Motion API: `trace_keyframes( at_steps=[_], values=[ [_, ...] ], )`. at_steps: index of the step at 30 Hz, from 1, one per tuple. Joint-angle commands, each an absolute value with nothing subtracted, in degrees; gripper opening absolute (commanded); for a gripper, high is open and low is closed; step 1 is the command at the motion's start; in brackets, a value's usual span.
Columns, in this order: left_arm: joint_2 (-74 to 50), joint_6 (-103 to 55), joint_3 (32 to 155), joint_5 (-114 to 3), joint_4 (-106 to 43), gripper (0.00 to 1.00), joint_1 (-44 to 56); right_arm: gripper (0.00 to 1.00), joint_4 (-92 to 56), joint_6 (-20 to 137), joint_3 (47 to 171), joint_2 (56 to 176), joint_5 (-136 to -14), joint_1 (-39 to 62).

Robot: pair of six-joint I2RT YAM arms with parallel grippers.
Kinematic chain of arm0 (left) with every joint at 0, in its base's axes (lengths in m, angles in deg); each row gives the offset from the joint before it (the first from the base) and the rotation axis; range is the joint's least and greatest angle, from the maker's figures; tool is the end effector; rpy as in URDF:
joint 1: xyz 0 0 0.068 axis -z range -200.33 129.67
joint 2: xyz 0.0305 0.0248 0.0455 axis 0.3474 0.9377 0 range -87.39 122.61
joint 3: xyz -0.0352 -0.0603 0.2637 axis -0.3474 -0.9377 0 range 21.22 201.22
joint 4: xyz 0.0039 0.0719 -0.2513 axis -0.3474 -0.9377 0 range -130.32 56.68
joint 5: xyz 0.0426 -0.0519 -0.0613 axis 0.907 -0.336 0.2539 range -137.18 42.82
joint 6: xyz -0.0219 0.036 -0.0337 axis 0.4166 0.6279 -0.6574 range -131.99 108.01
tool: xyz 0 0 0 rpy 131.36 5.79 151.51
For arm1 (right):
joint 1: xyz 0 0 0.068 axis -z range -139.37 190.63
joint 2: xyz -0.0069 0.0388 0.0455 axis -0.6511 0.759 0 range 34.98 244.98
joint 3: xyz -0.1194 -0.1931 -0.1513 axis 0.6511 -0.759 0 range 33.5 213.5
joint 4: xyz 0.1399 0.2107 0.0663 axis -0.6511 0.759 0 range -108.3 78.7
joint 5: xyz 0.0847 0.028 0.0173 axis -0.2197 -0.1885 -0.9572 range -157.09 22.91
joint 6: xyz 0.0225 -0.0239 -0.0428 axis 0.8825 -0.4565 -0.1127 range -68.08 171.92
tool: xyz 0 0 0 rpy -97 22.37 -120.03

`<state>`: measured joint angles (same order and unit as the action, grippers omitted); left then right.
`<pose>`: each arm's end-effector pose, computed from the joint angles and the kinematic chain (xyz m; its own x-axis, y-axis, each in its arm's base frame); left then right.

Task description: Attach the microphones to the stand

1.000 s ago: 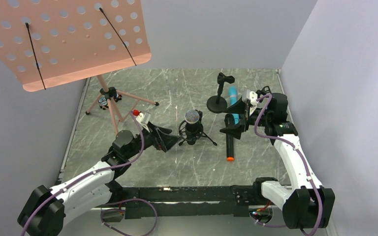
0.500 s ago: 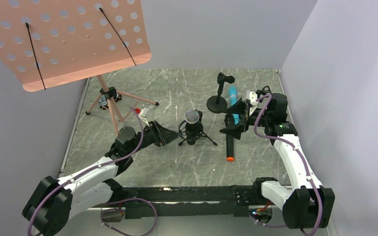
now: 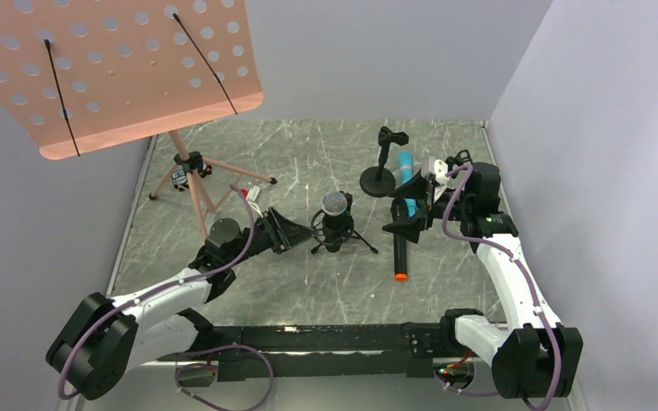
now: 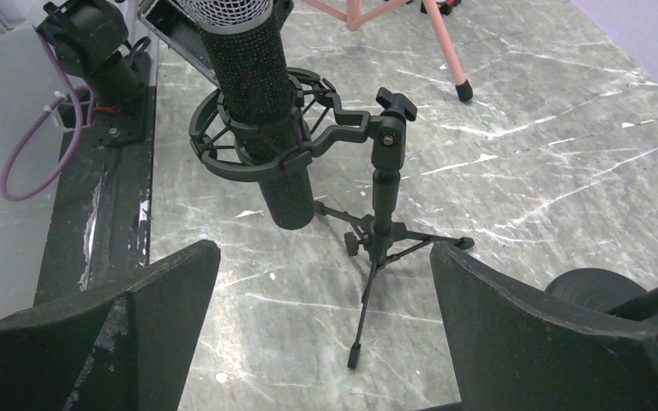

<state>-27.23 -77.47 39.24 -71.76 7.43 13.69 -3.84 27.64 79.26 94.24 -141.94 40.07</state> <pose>0.1715 -0.1336 0.2200 -0.7848 -0.4685 -0.4058 0.3359 0.2287 -0.9137 0.2106 0.0364 0.3025 -0.0760 -0.1083 -0.9912 -0.9722 0.2289 0.0496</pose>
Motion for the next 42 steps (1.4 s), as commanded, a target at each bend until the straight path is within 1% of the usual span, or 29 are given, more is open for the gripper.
trace_keyframes(
  at_steps=[1,7,14,22,29,35,38,42],
  values=[
    [-25.8,-80.5,41.0,-74.1,15.6,0.52,13.5,1.0,-6.4,26.1,79.3,94.0,-142.7,40.3],
    [-25.5,-81.0,41.6,-75.9,16.7,0.51,13.5,1.0,-6.3,26.0,79.3,94.0,-142.7,40.3],
    [-25.0,-83.8,41.1,-76.8,17.5,0.46,13.9,1.0,-6.1,25.6,79.3,94.0,-142.9,40.3],
    [-25.2,-83.5,42.6,-76.0,12.2,0.46,17.3,1.0,-6.1,25.6,79.3,93.9,-142.9,40.3],
    [-28.0,-82.6,42.0,-71.5,6.2,0.46,18.3,1.0,-6.2,25.6,79.3,93.9,-143.0,40.3],
    [-27.7,-81.6,42.2,-71.7,6.0,0.45,18.3,1.0,-6.0,24.9,79.0,94.1,-143.3,40.3],
    [-28.6,-79.1,42.2,-73.0,5.2,0.46,18.1,1.0,-4.7,22.3,78.8,94.8,-141.7,40.0],
    [-32.5,-75.2,40.8,-75.8,3.1,0.49,15.6,1.0,-7.1,18.1,77.2,97.3,-135.0,37.0]
  ],
)
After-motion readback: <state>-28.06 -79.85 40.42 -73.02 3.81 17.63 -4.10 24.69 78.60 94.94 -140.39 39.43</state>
